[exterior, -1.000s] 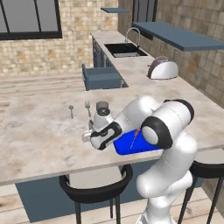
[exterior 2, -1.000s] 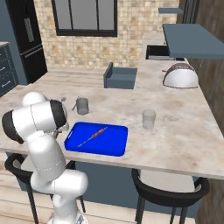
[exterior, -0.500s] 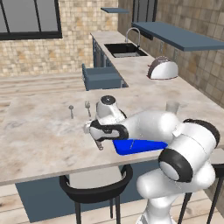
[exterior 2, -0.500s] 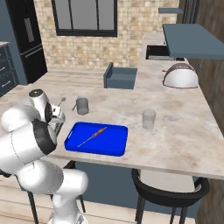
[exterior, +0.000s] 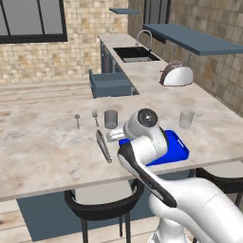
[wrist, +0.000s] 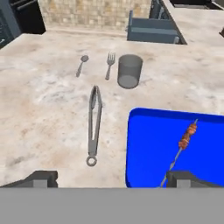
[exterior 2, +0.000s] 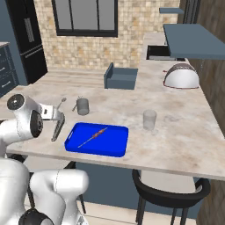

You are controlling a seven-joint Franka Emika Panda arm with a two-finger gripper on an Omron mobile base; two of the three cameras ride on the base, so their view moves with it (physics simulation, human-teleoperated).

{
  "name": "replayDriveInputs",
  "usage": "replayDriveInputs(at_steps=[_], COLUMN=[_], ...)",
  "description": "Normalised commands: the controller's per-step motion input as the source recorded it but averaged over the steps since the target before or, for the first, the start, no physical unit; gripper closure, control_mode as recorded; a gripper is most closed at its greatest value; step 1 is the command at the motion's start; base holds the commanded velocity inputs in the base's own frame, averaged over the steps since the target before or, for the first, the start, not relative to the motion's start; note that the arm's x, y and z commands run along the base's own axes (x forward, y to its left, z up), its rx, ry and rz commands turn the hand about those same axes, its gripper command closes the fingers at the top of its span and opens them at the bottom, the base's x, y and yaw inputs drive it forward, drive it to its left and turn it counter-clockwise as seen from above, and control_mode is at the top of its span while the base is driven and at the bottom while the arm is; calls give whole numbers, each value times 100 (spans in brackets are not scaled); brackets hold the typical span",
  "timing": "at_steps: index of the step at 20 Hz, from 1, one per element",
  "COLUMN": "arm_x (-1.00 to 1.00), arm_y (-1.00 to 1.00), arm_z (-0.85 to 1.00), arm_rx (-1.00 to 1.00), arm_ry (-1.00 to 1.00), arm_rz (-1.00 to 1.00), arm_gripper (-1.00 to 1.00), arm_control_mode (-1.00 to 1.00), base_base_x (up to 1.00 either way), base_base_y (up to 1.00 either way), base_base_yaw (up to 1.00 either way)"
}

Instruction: Take the tongs from the drawer on the left and place them on the dining counter next to the tray containing the kebab skewer.

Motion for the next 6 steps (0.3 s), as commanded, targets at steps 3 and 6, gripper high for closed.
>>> replayDriveInputs(at_steps=[3,6], arm_x=[-100,-100], arm_y=[-55,-49], arm_z=[100,100], arm_rx=[5,9], arm_ry=[-28,-19], arm_rz=[0,0], arm_gripper=[-100,-100], arm_control_mode=[-100,-100], base_base_x=[0,0], base_base_y=[0,0], base_base_yaw=[0,0])
